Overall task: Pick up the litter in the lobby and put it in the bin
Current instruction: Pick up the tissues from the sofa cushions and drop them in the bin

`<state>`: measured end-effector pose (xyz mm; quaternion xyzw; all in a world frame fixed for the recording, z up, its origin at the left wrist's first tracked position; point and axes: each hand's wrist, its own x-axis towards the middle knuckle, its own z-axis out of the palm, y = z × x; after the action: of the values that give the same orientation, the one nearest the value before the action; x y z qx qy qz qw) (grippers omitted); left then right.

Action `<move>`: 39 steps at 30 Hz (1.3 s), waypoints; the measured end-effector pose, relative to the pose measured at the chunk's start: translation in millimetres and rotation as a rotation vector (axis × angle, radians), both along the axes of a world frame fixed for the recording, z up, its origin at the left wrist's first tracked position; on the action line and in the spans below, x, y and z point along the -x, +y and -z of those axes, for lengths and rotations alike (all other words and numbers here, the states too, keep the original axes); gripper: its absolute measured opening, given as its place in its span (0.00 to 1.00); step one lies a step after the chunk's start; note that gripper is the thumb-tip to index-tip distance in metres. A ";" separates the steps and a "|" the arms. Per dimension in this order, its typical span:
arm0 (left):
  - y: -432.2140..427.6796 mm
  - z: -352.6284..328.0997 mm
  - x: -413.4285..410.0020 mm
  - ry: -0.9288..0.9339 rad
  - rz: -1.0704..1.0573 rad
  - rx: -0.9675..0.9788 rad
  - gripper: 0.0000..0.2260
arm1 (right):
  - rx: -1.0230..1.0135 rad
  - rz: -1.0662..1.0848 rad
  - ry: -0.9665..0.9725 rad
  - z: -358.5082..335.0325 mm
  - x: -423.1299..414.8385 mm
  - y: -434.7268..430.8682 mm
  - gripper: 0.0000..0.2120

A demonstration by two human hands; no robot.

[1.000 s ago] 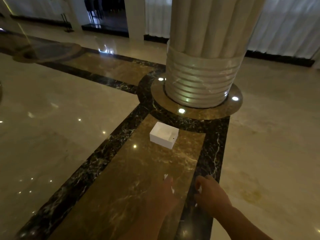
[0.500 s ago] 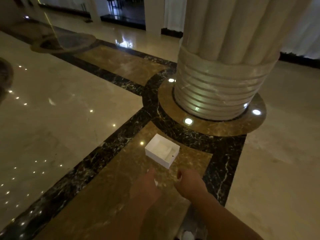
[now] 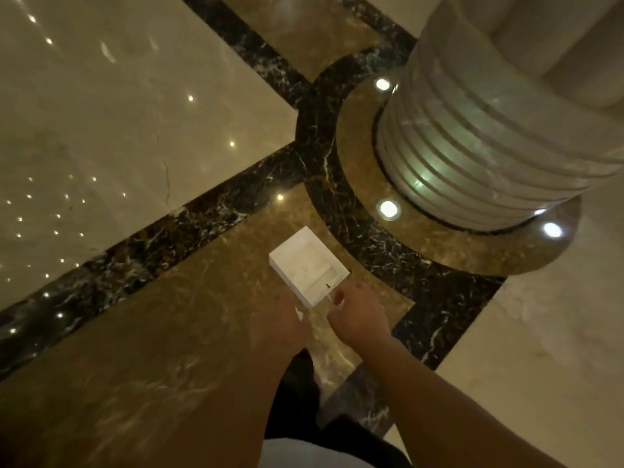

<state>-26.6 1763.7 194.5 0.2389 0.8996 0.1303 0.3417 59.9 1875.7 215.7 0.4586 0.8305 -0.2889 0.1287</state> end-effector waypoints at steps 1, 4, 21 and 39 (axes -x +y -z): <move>13.1 14.3 13.5 -0.020 -0.016 -0.008 0.21 | 0.013 0.001 -0.011 11.5 11.7 16.6 0.08; 59.0 54.5 53.6 -0.081 -0.076 -0.025 0.20 | 0.032 -0.024 -0.052 57.5 48.3 67.2 0.07; 186.8 454.2 91.8 -0.242 -0.551 -0.029 0.32 | 0.170 -0.285 -0.108 484.0 152.4 202.1 0.16; 173.0 249.3 65.7 -0.208 -0.736 0.206 0.32 | 0.253 -0.646 -0.170 297.4 141.3 213.1 0.31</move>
<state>-92.3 1936.6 -54.7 -0.1493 0.8941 0.1766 0.3835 -81.5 2088.7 -81.7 0.1754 0.8766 -0.2946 0.3377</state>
